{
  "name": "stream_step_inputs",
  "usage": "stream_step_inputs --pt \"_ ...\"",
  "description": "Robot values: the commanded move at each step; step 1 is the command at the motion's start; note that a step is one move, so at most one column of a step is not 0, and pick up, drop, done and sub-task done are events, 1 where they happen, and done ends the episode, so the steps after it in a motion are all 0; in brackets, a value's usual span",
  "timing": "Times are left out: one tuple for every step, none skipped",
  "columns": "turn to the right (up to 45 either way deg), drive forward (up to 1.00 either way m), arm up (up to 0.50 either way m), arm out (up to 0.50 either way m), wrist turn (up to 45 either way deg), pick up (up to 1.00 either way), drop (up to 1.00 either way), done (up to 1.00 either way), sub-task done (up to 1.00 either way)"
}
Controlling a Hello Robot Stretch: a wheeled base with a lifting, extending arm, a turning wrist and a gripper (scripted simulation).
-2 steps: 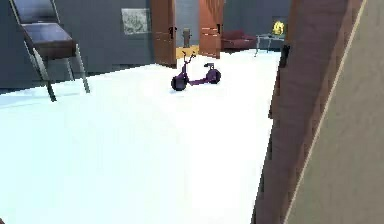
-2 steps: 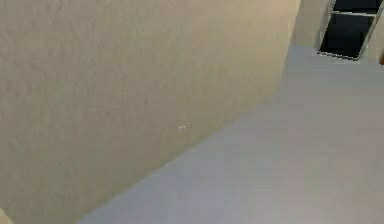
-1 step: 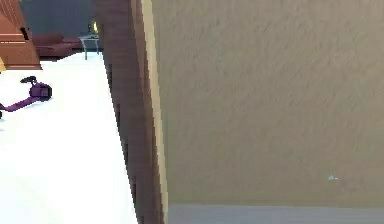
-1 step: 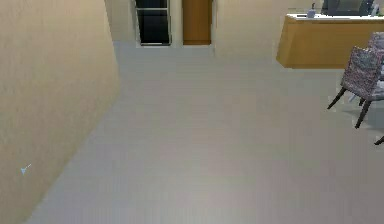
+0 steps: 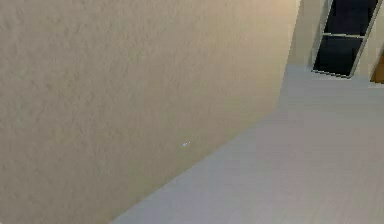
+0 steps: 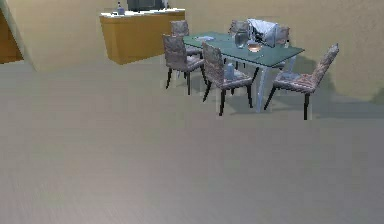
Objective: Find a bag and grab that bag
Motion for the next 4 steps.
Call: stream_step_inputs --pt "0.0 0.05 0.00 0.00 0.0 0.00 0.00 0.00 0.00" --pt "-45.0 0.00 0.00 0.00 0.0 0.00 0.00 0.00 0.00" --pt "-6.0 0.00 0.00 0.00 0.0 0.00 0.00 0.00 0.00" --pt "0.0 0.25 0.00 0.00 0.0 0.00 0.00 0.00 0.00"
